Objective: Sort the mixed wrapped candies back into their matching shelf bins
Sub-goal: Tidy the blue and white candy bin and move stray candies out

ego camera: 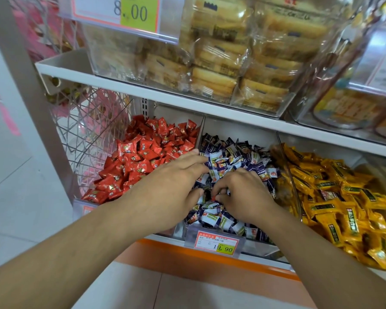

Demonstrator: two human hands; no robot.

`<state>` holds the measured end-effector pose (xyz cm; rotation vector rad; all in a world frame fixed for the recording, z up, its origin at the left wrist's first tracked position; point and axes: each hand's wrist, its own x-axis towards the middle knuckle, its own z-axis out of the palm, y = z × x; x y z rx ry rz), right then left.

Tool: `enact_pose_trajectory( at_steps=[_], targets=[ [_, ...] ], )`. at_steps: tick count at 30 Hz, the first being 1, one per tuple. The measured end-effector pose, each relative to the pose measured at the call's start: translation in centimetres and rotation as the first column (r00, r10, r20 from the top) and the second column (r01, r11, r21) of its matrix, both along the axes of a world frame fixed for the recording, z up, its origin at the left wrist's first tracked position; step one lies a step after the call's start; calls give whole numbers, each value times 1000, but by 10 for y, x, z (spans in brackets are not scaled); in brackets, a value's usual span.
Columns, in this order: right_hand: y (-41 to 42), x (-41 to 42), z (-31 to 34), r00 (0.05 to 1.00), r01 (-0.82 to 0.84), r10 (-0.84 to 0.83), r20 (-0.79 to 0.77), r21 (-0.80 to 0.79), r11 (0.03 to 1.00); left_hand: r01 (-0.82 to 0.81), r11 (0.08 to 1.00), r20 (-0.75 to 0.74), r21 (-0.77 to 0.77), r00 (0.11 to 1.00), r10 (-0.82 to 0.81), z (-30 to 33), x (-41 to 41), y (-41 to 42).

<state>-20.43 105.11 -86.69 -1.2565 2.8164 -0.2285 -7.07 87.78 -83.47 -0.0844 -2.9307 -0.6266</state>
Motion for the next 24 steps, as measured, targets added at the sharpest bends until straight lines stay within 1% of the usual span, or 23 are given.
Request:
enact_pose_trajectory(
  at_steps=[3,7,8,11,13,15,17,19,22,24],
  targets=[
    [-1,2,2,999,36,-35,32,-29,999,7,1000,-11,-8,1000,-7,-1,0,-1],
    [0,3,6,996,59,-57,64,-24,998,11,1000,-33,-9,999,-11,-3,-1,-2],
    [2,4,8,994,64,-59,90,-45,997,12,1000,-40,-6,999,-12,-3,-1,-2],
    [9,4,18,980,119,-83,181,-202,972,24,1000,-58,1,998,-23,-1,1,-2],
    [13,4,29,977,165,-114,183,-291,942,23,1000,-70,3,997,-23,2,2,-2],
    [16,5,43,965,217,-132,225,-410,886,-18,999,-80,35,997,20,7,3,-1],
    [15,12,60,937,272,-89,338,-544,794,-66,992,-113,110,990,79,15,4,1],
    [10,26,73,893,313,-2,450,-619,720,-101,972,-138,210,982,132,25,7,5],
    [2,44,84,818,332,146,556,-665,669,-118,921,-130,372,976,177,36,10,7],
    [2,45,83,791,337,180,584,-663,669,-173,914,-168,368,954,248,39,12,-3]
  ],
)
